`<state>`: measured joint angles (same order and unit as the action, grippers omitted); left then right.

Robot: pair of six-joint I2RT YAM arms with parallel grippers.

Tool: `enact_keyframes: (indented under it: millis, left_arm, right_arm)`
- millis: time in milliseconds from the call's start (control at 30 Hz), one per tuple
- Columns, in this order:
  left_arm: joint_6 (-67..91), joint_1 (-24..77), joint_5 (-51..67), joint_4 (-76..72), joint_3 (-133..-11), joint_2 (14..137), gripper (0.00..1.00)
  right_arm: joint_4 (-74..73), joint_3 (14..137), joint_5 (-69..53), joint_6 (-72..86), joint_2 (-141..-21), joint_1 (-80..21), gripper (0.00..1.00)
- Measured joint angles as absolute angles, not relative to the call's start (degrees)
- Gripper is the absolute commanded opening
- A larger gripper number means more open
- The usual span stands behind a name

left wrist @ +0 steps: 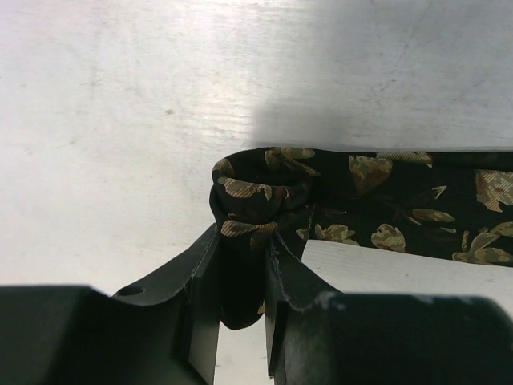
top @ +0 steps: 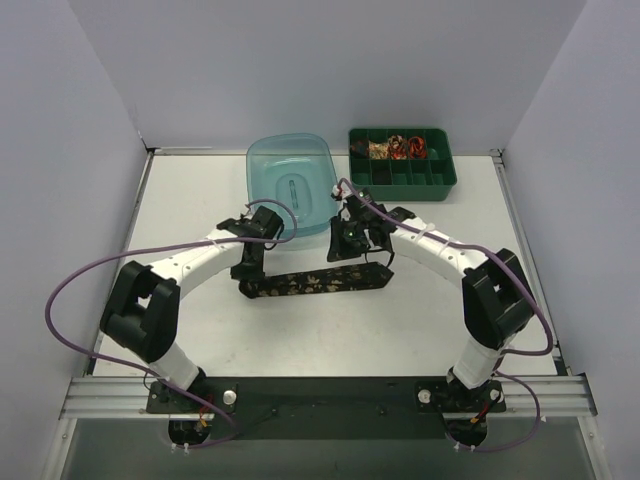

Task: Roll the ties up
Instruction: Roll the tie at the center of the board.

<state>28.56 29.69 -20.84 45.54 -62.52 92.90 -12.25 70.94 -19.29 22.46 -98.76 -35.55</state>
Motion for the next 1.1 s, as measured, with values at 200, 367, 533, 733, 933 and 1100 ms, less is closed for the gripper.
enact_keyframes:
  millis: [200,367,533,733,933,1100]
  left_arm:
    - [30.0,32.5,-30.1,50.1,-65.3,93.0,0.0]
    - [31.0,34.7,-35.6,51.0,-66.6,93.1,0.0]
    - [32.6,37.4,-40.7,51.9,-67.4,97.1,0.0]
    - [36.1,41.5,-46.8,55.6,-71.0,106.2,0.0]
    - [38.4,45.1,-49.0,57.2,-74.0,110.7,0.0]
    - [38.4,46.6,-48.4,56.1,-74.4,111.6,0.0]
  right_arm:
    - [-12.3,70.5,-18.9,22.5,-97.9,-35.2,0.01]
    - [-12.2,70.0,-18.8,22.5,-97.8,-35.2,0.01]
    - [-12.3,69.7,-18.7,22.5,-97.8,-35.2,0.01]
    - [-12.3,68.8,-18.5,22.5,-97.4,-34.8,0.01]
    - [-12.2,67.5,-18.3,22.5,-96.3,-34.4,0.01]
    - [-12.2,66.1,-17.9,22.5,-95.6,-33.5,0.01]
